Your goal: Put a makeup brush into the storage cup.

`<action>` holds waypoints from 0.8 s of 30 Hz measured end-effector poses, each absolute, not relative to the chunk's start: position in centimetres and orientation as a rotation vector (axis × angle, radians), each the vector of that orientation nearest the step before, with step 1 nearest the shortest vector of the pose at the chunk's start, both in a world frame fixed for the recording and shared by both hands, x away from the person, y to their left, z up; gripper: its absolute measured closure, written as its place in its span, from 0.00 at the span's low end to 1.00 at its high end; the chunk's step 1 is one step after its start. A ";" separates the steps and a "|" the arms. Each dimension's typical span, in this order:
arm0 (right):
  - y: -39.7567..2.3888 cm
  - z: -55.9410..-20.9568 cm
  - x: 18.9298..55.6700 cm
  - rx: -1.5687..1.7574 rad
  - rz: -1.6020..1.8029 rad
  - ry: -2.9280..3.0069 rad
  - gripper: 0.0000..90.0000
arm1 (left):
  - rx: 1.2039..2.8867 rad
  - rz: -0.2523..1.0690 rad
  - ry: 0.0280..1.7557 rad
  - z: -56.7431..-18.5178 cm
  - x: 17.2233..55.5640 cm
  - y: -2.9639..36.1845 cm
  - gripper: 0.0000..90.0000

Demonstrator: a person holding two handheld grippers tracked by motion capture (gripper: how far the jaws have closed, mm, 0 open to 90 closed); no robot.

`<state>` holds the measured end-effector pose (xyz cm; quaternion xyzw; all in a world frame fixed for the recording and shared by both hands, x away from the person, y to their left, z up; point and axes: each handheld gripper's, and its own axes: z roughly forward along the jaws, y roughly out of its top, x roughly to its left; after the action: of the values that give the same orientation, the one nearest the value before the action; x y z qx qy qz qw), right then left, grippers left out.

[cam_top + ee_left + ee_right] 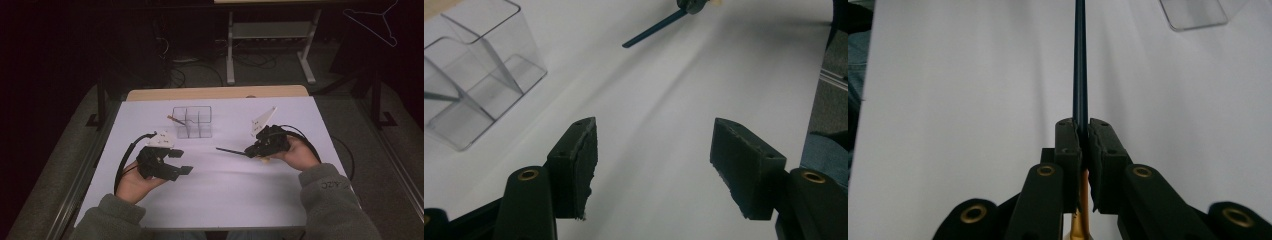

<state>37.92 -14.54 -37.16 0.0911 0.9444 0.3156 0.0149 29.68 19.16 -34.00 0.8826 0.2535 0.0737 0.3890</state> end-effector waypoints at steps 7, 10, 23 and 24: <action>-13.8 -36.3 36.2 0.201 0.985 2.938 0.92 | 2.287 0.196 0.583 -33.6 29.4 18.1 0.39; -13.2 -35.9 35.3 0.154 0.989 2.938 0.92 | 2.305 0.187 0.561 -33.4 29.4 17.7 0.40; -10.2 -35.1 33.0 -0.013 0.995 2.956 0.92 | 2.369 0.153 0.437 -32.7 29.1 16.0 0.50; -9.9 -35.1 32.9 -0.023 0.998 2.960 0.92 | 2.374 0.154 0.431 -32.7 29.0 15.9 0.50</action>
<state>32.85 -9.93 -35.10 -0.0074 0.9475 0.3195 0.0091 29.01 15.89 -32.75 0.9183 0.1668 0.0596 0.3541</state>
